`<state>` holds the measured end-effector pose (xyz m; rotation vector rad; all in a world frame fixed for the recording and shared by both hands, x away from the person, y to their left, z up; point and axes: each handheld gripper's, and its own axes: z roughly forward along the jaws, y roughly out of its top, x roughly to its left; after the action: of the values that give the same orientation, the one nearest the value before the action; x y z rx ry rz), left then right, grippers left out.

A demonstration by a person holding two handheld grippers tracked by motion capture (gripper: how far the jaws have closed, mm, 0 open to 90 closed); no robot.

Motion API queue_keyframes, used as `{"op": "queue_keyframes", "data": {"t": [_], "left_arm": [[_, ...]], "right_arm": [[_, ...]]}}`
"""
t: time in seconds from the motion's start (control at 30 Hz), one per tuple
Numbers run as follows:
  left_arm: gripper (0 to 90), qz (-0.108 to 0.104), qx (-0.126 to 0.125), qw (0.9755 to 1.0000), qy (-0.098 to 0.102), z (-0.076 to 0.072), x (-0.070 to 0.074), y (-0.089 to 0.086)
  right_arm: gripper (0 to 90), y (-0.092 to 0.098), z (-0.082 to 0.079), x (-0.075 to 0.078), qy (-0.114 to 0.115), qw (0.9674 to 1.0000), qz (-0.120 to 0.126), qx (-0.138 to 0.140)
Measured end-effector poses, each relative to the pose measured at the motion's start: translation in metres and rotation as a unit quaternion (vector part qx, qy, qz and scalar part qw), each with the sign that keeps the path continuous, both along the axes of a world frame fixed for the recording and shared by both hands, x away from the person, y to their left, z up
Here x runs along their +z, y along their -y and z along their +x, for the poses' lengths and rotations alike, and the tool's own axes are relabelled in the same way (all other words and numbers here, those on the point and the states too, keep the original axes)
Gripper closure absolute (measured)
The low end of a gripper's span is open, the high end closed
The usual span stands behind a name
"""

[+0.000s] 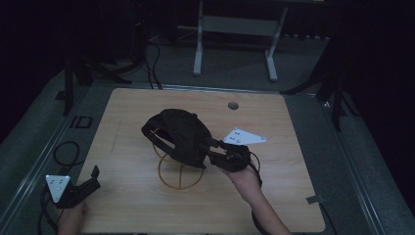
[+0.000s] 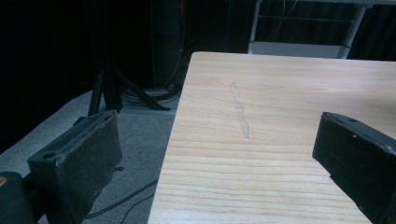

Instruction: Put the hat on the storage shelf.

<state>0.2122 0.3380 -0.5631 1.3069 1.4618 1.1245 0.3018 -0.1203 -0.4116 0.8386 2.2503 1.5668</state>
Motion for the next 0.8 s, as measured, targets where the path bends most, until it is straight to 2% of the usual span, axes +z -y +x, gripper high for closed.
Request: {"op": "queue_keyframes", "data": {"t": [0.1,0.33,0.63,0.7,0.8], "left_arm": [[1.8,0.000,0.000,1.0000,0.000,0.000,0.000,0.000],[1.8,0.000,0.000,1.0000,0.000,0.000,0.000,0.000],[1.8,0.001,0.000,1.0000,0.001,0.000,0.000,0.000],[1.8,0.001,0.000,1.0000,0.001,0.000,0.000,0.000],[1.8,0.002,0.001,1.0000,0.002,0.000,0.000,0.000]], "right_arm": [[61.2,0.001,0.000,0.001,0.000,1.0000,0.002,0.000],[52.3,0.006,-0.001,0.006,0.003,0.9999,0.011,0.002],[34.5,0.020,0.000,0.010,0.010,0.9999,0.000,0.002],[34.5,0.020,0.000,0.010,0.010,0.9999,0.000,0.002],[27.9,0.031,0.002,0.010,0.005,0.9999,0.014,-0.004]]}}
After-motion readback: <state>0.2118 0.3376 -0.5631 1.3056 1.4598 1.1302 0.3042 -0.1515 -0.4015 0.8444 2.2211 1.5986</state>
